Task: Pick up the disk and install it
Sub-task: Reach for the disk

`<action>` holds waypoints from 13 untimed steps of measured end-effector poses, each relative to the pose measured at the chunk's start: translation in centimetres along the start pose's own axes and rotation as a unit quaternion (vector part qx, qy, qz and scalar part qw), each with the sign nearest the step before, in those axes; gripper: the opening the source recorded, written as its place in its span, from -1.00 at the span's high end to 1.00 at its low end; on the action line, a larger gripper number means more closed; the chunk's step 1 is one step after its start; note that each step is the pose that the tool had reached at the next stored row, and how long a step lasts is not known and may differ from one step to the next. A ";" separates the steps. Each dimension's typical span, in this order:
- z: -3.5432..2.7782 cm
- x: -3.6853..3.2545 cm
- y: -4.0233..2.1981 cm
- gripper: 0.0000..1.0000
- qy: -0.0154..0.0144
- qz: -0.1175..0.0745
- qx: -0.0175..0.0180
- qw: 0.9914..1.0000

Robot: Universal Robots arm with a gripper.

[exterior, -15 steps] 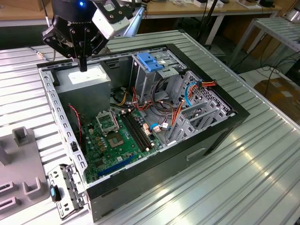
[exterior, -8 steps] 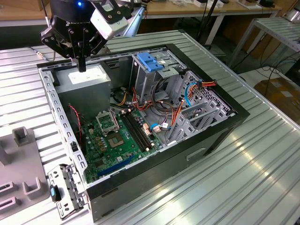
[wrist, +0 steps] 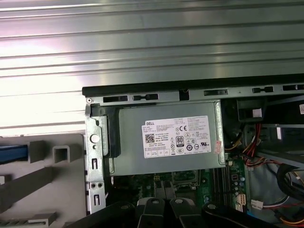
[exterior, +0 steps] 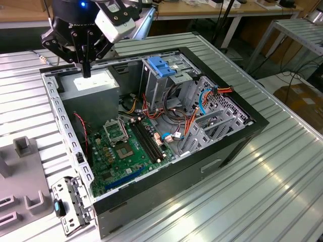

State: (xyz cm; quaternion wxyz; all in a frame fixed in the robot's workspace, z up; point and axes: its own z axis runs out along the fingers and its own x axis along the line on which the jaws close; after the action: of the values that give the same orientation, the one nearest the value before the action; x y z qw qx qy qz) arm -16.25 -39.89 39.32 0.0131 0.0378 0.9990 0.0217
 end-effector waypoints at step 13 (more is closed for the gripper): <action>-0.01 0.49 -0.04 0.79 0.000 0.000 0.000 1.000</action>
State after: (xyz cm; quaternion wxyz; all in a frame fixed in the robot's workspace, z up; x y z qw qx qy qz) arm -16.75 -39.89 39.32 0.0131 0.0379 0.9990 0.0217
